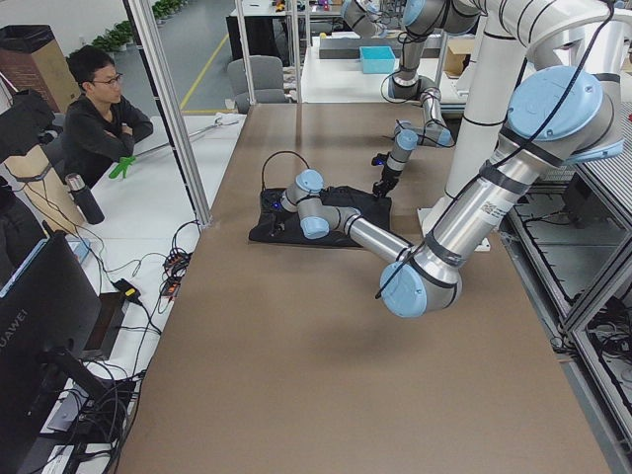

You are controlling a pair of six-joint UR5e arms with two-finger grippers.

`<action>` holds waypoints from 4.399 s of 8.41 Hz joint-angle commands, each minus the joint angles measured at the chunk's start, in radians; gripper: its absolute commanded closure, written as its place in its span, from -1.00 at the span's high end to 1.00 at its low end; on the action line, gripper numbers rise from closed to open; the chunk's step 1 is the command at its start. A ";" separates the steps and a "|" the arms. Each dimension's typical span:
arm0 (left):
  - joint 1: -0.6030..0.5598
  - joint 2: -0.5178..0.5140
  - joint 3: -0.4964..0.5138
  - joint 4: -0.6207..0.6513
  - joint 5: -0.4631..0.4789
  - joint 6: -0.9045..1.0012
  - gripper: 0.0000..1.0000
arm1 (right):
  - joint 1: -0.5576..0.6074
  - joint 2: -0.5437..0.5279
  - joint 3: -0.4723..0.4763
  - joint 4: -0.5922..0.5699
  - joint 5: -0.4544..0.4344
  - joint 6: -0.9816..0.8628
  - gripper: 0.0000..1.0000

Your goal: Fold clothes

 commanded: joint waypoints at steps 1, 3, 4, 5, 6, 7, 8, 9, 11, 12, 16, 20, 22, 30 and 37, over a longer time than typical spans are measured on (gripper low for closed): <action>0.009 0.002 -0.006 0.001 0.011 -0.007 0.86 | -0.001 0.005 -0.006 -0.001 0.001 0.002 0.00; 0.009 0.008 -0.012 -0.001 0.011 -0.014 0.86 | -0.001 0.008 -0.005 -0.001 0.001 0.011 -0.99; 0.011 0.021 -0.026 -0.001 0.012 -0.014 0.86 | 0.001 0.008 0.006 -0.001 0.001 0.009 -1.00; 0.011 0.028 -0.034 0.001 0.019 -0.014 0.86 | 0.004 0.008 0.012 -0.001 0.001 0.009 -1.00; 0.012 0.028 -0.035 0.001 0.019 -0.015 0.86 | 0.007 0.010 0.015 -0.001 0.001 0.006 -1.00; 0.020 0.028 -0.035 0.001 0.019 -0.017 0.86 | 0.010 0.008 0.047 -0.010 0.001 0.006 -1.00; 0.025 0.022 -0.037 0.001 0.017 -0.049 0.86 | 0.011 0.006 0.064 -0.016 0.003 0.006 -1.00; 0.026 0.017 -0.046 0.001 0.017 -0.101 0.86 | 0.013 0.003 0.081 -0.016 0.003 0.005 -1.00; 0.072 0.046 -0.130 0.001 0.054 -0.263 0.86 | 0.019 -0.009 0.092 -0.015 0.003 0.003 -1.00; 0.159 0.119 -0.226 0.001 0.128 -0.332 0.87 | 0.019 -0.013 0.094 -0.013 0.003 0.003 -1.00; 0.550 0.458 -0.570 0.010 0.449 -0.515 0.86 | 0.018 -0.020 0.092 -0.010 0.020 0.002 -1.00; 0.729 0.511 -0.528 0.010 0.577 -0.587 0.37 | 0.019 -0.020 0.091 -0.010 0.017 0.000 -1.00; 0.732 0.503 -0.528 0.010 0.577 -0.595 0.07 | 0.016 -0.020 0.091 -0.010 0.017 0.000 -1.00; 0.773 0.479 -0.537 0.011 0.602 -0.603 -1.00 | 0.019 -0.026 0.095 -0.010 0.017 0.000 -1.00; 0.792 0.483 -0.880 0.309 0.592 -0.649 -1.00 | 0.077 -0.106 0.337 -0.015 0.091 0.000 -1.00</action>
